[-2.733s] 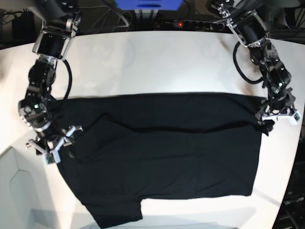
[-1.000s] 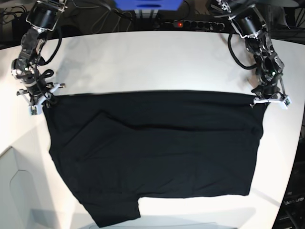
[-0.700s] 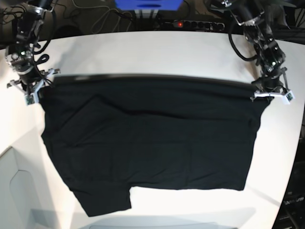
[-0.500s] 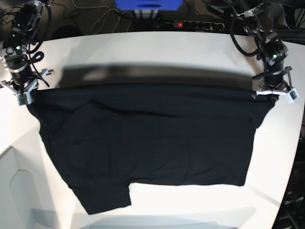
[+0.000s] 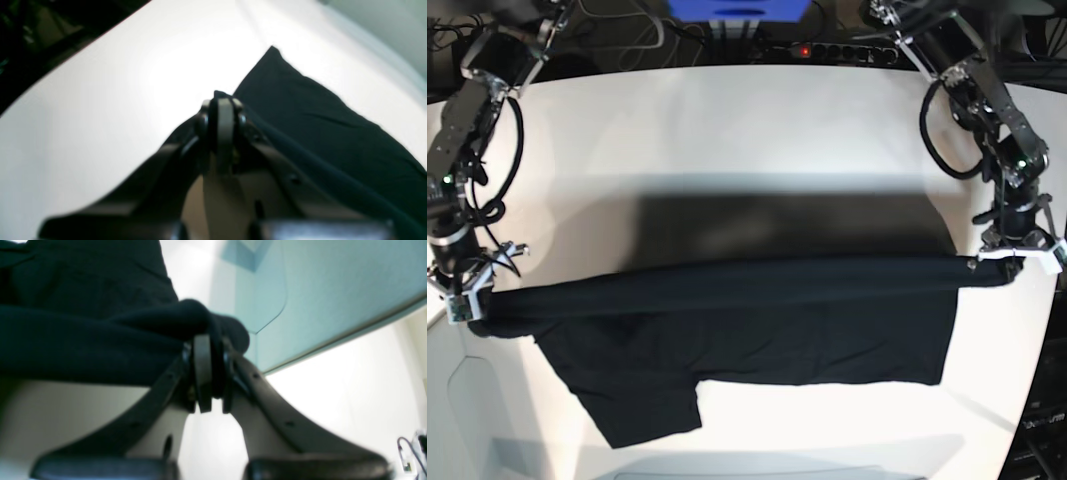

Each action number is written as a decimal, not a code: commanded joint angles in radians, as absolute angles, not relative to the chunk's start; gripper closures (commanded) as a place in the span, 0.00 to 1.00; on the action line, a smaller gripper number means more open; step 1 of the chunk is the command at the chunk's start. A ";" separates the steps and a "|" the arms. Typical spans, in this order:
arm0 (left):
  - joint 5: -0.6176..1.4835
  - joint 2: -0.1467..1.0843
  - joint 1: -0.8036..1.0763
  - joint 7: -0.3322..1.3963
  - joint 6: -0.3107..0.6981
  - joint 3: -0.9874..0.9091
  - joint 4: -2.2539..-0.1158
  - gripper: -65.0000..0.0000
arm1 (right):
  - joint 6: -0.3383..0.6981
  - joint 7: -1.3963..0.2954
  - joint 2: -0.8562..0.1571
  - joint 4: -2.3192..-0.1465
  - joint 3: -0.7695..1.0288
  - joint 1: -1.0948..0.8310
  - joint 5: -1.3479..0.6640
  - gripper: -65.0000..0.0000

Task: Fold the T-shirt properly
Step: 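Carry the lifted fold back over the collar edge and release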

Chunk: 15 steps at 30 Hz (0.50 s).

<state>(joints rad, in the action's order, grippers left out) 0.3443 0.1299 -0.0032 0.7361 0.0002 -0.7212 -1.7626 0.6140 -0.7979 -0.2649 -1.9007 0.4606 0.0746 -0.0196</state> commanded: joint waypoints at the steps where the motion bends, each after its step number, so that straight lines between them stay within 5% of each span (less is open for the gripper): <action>1: 0.335 0.143 -0.005 0.720 -0.002 -0.736 -1.779 1.00 | 0.607 -0.820 -0.288 -1.916 0.466 0.074 -0.015 1.00; 15: 0.335 0.139 0.176 0.720 0.002 -0.739 -1.768 1.00 | 0.607 -0.866 -0.283 -1.923 0.486 -0.203 -0.016 1.00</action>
<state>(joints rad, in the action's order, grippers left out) 0.3416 0.1257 0.1822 0.7486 0.0040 -0.7322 -1.7519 0.6136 -0.8791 -0.2653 -1.9030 0.4717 -0.2115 -0.0280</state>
